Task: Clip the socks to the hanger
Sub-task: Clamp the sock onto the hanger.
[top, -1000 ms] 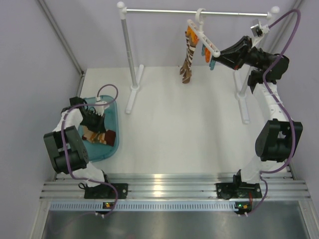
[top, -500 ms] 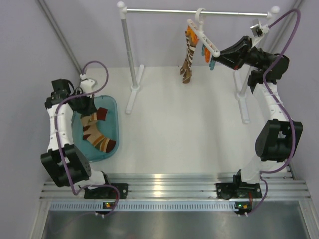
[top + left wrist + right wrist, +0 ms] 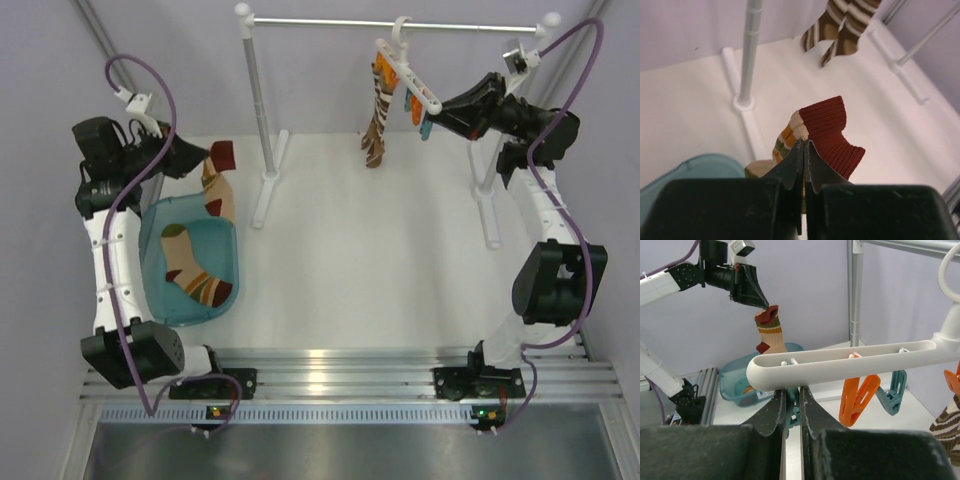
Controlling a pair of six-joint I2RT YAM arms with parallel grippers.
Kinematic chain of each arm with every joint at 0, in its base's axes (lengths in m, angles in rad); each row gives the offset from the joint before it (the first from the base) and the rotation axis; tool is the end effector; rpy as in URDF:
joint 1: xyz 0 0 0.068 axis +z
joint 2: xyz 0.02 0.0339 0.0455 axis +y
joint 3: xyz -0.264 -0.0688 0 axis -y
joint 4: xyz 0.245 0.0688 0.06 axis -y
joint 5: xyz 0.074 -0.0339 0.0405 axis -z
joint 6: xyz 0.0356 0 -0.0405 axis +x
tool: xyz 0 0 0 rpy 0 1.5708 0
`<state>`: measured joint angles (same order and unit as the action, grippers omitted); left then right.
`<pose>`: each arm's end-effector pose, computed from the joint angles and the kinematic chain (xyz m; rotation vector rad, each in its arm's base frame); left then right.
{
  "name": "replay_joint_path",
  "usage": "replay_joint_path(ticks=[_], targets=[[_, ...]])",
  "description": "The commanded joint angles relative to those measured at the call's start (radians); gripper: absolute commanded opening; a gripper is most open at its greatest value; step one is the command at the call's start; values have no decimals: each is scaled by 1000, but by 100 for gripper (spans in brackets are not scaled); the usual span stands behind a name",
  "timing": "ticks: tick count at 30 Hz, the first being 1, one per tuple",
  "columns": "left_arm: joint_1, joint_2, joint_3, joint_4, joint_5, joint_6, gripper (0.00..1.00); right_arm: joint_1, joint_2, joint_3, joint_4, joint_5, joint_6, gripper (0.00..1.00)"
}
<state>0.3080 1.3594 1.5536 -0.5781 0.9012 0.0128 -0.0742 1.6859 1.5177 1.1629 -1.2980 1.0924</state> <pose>0.2777 0.0590 0.4418 0.3098 1.8285 -0.6520 0.3490 0.0084 0.4640 -0.8380 1.1860 1.2190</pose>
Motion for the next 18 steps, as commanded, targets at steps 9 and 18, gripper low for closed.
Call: replay_joint_path(ticks=[9, 18], targets=[[-518, -52, -196, 813, -215, -366, 0, 19, -57, -34, 9, 114, -19, 0], [-865, 10, -297, 981, -555, -93, 0, 34, -71, -82, -41, 192, 12, 0]])
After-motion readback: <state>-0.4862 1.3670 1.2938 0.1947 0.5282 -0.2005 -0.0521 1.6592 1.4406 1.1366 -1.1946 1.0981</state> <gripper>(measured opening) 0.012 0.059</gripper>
